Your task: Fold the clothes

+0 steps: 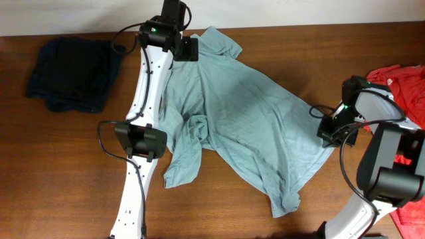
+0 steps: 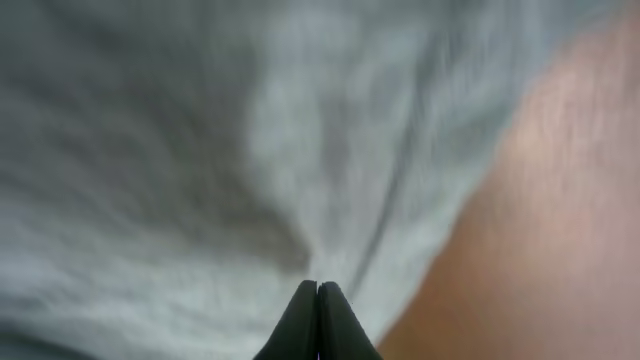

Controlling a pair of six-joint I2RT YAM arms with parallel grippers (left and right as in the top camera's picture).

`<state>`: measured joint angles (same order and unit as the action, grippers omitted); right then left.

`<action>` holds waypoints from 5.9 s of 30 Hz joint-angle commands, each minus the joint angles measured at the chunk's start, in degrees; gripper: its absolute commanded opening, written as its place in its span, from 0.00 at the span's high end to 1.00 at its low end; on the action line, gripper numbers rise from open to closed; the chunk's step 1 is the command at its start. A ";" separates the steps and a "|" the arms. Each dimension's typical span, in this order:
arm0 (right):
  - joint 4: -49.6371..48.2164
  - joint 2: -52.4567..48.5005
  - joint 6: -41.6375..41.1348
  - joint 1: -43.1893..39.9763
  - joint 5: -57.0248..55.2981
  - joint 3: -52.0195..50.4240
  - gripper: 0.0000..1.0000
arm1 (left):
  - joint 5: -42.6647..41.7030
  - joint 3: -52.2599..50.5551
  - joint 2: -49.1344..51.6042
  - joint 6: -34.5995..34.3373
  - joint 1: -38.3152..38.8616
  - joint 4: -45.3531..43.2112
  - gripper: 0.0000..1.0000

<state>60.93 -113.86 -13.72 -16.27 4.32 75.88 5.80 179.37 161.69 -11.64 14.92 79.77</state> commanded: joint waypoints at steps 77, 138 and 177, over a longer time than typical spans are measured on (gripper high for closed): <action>2.93 -35.47 9.86 0.17 2.67 51.08 0.96 | -0.39 0.35 -0.98 -0.52 -0.07 0.04 0.01; 36.41 -1.14 6.82 -0.79 7.30 96.83 0.96 | -0.39 0.35 -0.98 -0.52 0.04 0.04 0.01; 15.67 15.98 4.11 -0.63 3.30 -6.51 0.62 | -0.39 0.35 -0.98 -0.52 0.04 0.04 0.01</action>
<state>76.97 -96.60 -8.27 -17.15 8.03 69.34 5.80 179.37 161.69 -11.64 14.94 79.77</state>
